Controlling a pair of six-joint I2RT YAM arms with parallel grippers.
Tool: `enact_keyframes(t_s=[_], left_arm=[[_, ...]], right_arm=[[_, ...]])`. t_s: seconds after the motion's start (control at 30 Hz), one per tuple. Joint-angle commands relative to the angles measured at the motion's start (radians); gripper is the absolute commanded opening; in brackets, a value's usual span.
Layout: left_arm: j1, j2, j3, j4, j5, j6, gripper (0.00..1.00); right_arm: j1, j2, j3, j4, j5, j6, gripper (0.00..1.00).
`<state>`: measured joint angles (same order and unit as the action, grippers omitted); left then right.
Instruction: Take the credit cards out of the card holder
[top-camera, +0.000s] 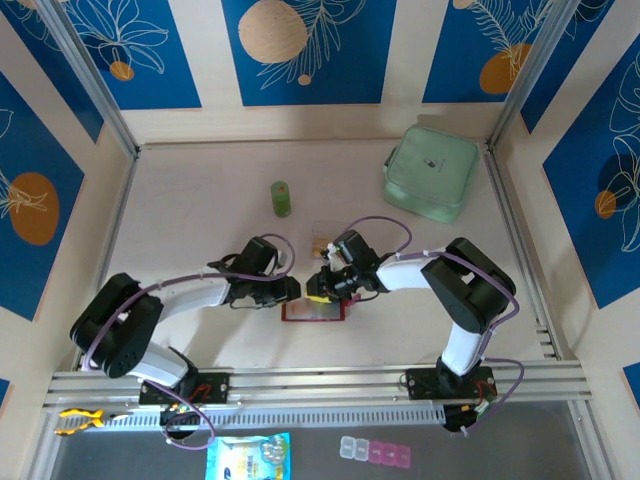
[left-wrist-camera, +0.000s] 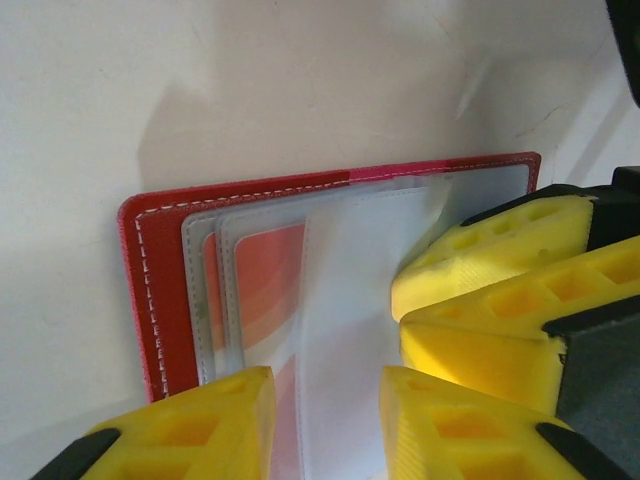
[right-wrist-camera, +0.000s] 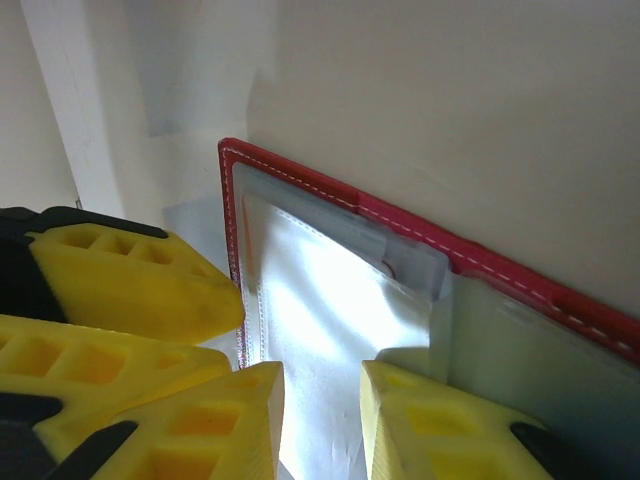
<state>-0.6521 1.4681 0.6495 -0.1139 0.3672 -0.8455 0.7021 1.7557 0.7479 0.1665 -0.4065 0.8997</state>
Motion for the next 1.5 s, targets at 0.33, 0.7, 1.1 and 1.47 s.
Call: enact_keyframes(t_s=[0.33, 0.7, 1.1, 1.47], left_arm=[[-0.002, 0.051, -0.013, 0.082, 0.059, -0.04, 0.29], [-0.003, 0.018, 0.009, 0.057, 0.054, -0.04, 0.25], [-0.051, 0.027, 0.077, 0.055, 0.063, -0.054, 0.27], [-0.122, 0.126, 0.168, 0.097, 0.067, -0.082, 0.46]], right_arm=[[-0.008, -0.023, -0.035, 0.035, -0.038, 0.014, 0.27], [-0.007, -0.135, -0.053, 0.023, -0.002, -0.008, 0.29], [-0.057, -0.342, -0.056, -0.174, 0.079, -0.064, 0.31], [-0.124, -0.465, -0.09, -0.267, 0.081, -0.09, 0.31]])
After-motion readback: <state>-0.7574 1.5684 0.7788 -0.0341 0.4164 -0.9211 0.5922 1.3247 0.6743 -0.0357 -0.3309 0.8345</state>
